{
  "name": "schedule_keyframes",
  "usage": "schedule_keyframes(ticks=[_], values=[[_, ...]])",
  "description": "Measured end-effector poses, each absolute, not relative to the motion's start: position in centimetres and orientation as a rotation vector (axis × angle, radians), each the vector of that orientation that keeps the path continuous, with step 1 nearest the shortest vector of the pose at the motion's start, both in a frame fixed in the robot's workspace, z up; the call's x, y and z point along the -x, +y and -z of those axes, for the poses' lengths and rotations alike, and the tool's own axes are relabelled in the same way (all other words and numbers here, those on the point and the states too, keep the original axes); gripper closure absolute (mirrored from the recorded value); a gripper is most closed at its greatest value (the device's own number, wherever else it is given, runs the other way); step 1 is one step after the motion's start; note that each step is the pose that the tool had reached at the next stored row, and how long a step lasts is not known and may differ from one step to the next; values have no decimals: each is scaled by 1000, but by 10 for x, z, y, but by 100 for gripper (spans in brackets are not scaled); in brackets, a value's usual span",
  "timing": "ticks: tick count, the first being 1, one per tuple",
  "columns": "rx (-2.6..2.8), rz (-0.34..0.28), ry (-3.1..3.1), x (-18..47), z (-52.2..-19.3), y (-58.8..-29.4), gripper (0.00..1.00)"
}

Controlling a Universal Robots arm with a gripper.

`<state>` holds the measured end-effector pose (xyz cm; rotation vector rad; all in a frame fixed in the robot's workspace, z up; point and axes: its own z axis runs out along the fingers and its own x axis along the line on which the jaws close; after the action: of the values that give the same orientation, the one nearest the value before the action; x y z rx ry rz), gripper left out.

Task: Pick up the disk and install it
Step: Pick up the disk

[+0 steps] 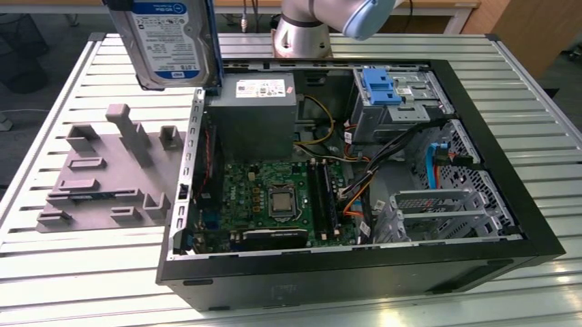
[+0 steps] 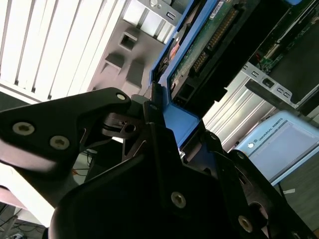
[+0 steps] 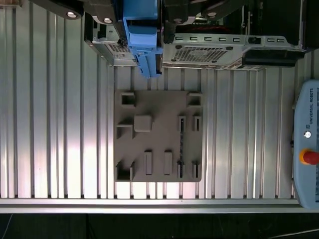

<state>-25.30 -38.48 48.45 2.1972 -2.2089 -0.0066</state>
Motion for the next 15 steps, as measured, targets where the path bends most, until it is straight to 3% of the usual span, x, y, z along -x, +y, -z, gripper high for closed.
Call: schedule_keyframes(ticks=[15], values=[[-2197,6,-2209,242,-484,-385,64]])
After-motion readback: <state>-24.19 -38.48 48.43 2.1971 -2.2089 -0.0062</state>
